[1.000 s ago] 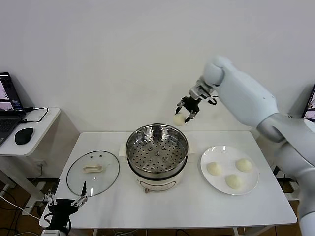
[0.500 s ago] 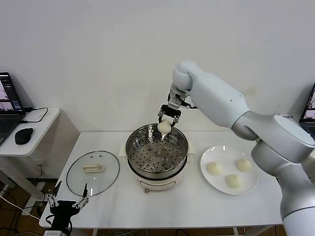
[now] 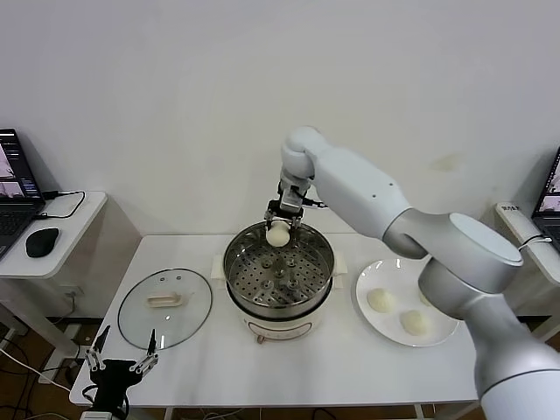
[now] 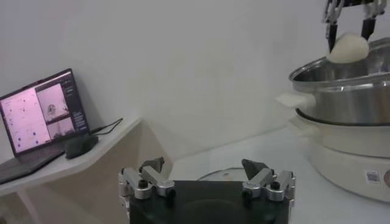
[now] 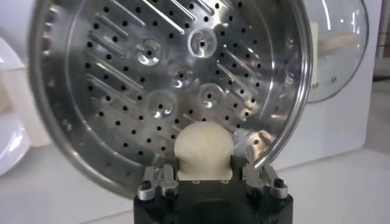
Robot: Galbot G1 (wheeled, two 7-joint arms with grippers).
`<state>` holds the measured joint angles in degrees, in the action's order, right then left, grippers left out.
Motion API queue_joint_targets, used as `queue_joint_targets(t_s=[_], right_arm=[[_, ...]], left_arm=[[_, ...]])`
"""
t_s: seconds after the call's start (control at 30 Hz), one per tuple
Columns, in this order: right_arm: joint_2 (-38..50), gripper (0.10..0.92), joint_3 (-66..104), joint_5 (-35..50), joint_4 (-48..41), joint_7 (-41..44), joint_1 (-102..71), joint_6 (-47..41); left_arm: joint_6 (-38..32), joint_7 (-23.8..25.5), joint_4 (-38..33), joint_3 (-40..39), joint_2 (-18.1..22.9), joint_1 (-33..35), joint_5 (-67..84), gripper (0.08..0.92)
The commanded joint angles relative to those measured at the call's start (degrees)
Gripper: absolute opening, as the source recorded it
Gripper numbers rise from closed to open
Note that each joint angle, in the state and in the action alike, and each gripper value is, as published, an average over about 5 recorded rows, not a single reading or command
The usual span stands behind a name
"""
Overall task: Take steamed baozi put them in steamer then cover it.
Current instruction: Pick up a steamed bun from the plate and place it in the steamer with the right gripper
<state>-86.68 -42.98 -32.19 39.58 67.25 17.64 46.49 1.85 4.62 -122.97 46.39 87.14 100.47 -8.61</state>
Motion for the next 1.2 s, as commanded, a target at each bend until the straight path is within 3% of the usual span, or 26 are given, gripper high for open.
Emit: queue_joint_targets(t_s=[0.03, 0.73, 0.83, 1.07, 1.2], right_arm=[[-1.9, 0.543, 0.2, -4.0, -3.7, -5.2, -1.7, 0.9], [-2.0, 0.546, 1.8, -6.6, -6.7, -6.7, -3.7, 0.8], [-1.6, 0.588, 1.7, -5.5, -6.3, -6.7, -3.7, 0.4], [-0.3, 0.779, 0.7, 2.5, -4.8, -3.4, -1.5, -2.3], [2.9, 0.819, 0.9, 10.1, -0.4, 1.6, 0.8, -6.6]], left_arm=[[-0.1, -0.1, 0.3, -0.1, 0.2, 0.3, -0.1, 0.823], [0.0, 0.0, 0.1, -0.2, 0.3, 0.4, 0.1, 0.823], [0.1, 0.0, 0.3, -0.2, 0.3, 0.3, 0.1, 0.823], [0.1, 0.2, 0.5, -0.5, 0.6, 0.0, 0.0, 0.823], [0.2, 0.4, 0.3, -0.6, 0.7, -0.2, 0.0, 0.823]])
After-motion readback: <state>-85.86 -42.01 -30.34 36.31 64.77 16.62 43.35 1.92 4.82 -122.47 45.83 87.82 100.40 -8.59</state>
